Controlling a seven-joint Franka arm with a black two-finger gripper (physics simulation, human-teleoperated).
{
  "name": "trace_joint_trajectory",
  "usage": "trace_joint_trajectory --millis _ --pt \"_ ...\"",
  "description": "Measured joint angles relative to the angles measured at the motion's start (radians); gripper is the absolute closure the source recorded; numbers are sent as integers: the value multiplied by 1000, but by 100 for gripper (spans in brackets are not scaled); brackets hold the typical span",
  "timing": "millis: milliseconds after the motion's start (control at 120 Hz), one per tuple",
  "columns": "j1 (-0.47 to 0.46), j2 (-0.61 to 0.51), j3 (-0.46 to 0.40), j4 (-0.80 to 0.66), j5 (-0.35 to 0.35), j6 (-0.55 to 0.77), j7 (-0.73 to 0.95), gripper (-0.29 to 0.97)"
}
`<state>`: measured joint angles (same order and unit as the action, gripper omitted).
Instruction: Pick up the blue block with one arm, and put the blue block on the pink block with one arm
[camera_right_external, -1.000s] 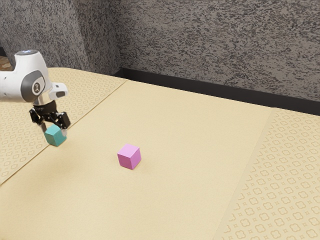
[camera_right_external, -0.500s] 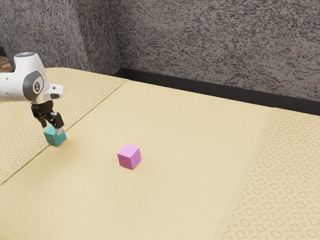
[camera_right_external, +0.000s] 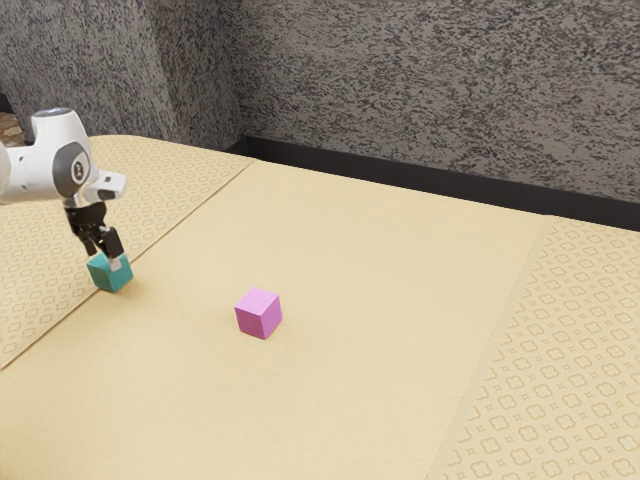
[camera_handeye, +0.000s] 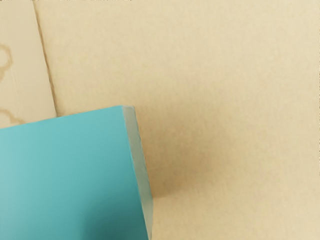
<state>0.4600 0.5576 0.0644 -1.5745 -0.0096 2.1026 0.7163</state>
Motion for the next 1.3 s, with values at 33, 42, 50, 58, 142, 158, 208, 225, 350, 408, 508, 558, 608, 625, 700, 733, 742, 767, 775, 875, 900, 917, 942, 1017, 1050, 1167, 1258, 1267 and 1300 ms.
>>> trace_joint_trajectory --millis 33,42,50,58,142,158,208,225,350,408,508,558,608,625,700,733,742,767,775,875,900,917,942,1017,1050,1167,1258,1267,1300 --pt "0 4 0 4 -2 -5 8 0" --pt "0 4 0 5 -3 -6 9 0" --pt "0 5 0 5 -3 -7 11 0" --pt "0 5 0 6 -4 -8 13 0" --pt "0 7 0 8 -7 -15 30 0" --pt "0 7 0 8 -7 -16 33 0" --pt "0 8 0 9 -8 -19 41 0" --pt "0 8 0 9 -9 -20 44 0" --pt "0 12 1 9 -13 -22 61 0" --pt "0 13 1 9 -13 -22 62 0" --pt "0 14 2 9 -13 -24 53 0" --pt "-1 14 2 9 -13 -25 46 0" --pt "-1 15 2 10 -13 -25 39 0" --pt "-1 16 2 11 -13 -25 36 0" --pt "-1 18 2 15 -13 -26 23 0" --pt "-1 18 2 16 -12 -26 16 0" --pt "-1 18 2 16 -12 -26 14 0" --pt "-1 18 2 16 -11 -27 9 0" --pt "-1 18 2 16 -11 -27 8 0" --pt "-1 25 2 24 -11 -26 -12 0" --pt "-1 29 2 29 -11 -27 -17 0" --pt "-1 32 2 35 -10 -27 -19 0" --pt "-1 37 2 40 -10 -27 -23 0" --pt "0 47 1 52 -9 -28 -34 0" --pt "0 51 0 58 -8 -29 -38 0" --pt "0 66 0 78 -7 -29 -48 0" --pt "0 75 0 93 -6 -30 -53 0" --pt "0 76 0 94 -6 -30 -54 0" --pt "0 78 0 97 -6 -30 -55 0"
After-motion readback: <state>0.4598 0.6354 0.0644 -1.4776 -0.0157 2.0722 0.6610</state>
